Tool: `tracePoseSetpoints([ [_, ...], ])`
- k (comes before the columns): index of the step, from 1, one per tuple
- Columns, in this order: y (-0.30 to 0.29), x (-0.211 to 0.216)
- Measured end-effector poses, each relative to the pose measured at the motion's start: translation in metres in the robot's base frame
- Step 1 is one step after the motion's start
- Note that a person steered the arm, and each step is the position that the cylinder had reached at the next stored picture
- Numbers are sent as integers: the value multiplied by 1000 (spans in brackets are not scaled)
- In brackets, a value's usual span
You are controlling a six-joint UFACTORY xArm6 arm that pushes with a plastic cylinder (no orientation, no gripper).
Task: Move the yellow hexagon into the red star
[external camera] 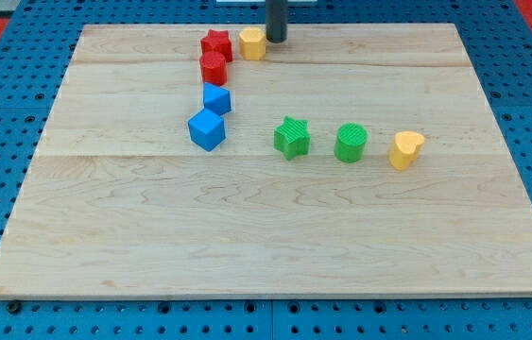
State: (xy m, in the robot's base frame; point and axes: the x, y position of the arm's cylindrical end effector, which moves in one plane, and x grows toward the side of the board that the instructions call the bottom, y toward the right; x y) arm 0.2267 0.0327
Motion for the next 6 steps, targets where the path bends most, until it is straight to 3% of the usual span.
tracePoseSetpoints([
  [1, -2, 24],
  [3, -78, 22],
  [6, -52, -17],
])
